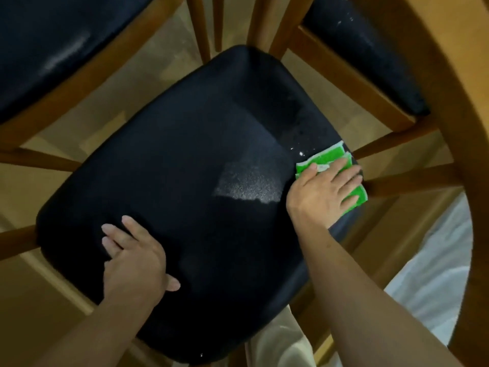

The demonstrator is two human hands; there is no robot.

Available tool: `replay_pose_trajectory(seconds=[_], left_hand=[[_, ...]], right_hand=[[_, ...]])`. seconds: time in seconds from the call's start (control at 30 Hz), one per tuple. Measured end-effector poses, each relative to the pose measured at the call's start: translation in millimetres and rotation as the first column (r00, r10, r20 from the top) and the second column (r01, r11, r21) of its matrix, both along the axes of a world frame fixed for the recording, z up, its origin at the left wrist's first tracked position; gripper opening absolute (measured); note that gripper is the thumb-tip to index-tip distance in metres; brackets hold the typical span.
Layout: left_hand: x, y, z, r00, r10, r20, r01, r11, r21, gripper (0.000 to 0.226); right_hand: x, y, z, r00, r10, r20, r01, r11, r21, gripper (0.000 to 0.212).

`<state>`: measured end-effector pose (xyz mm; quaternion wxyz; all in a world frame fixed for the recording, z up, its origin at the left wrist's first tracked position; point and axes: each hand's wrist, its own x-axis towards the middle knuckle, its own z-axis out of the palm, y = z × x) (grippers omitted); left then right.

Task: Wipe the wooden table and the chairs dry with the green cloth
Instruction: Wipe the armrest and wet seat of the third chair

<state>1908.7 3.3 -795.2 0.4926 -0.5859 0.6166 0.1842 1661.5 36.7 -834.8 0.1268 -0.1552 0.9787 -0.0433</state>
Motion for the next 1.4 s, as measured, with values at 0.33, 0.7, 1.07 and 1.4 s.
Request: replay_pose_trajectory(seconds=[0.33, 0.7, 1.07, 1.4], left_hand=[[-16.9, -31.6, 17.1, 0.956, 0.287, -0.054, -0.288, 0.957, -0.014, 0.151], [-64.9, -60.6, -4.7, 0.818, 0.552, -0.163, -0.530, 0.833, 0.159, 0.168], [-81.1, -70.9, 16.9, 0.782, 0.617, -0.083, -0.586, 0.775, 0.237, 0.163], [-77.3, -72.5, 14.5, 0.792, 0.606, -0.073, -0.574, 0.779, 0.252, 0.164]], right_hand=[[12.9, -53.1, -2.3, 0.582, 0.809, 0.085, -0.796, 0.588, -0.146, 0.062], [-38.2, -88.7, -9.2, 0.979, 0.200, -0.050, -0.202, 0.978, -0.043, 0.058], [25.1, -102.6, -1.8, 0.253, 0.966, 0.052, -0.954, 0.258, -0.152, 0.062], [27.9, -106.6, 2.6, 0.642, 0.767, 0.011, -0.764, 0.640, -0.076, 0.060]])
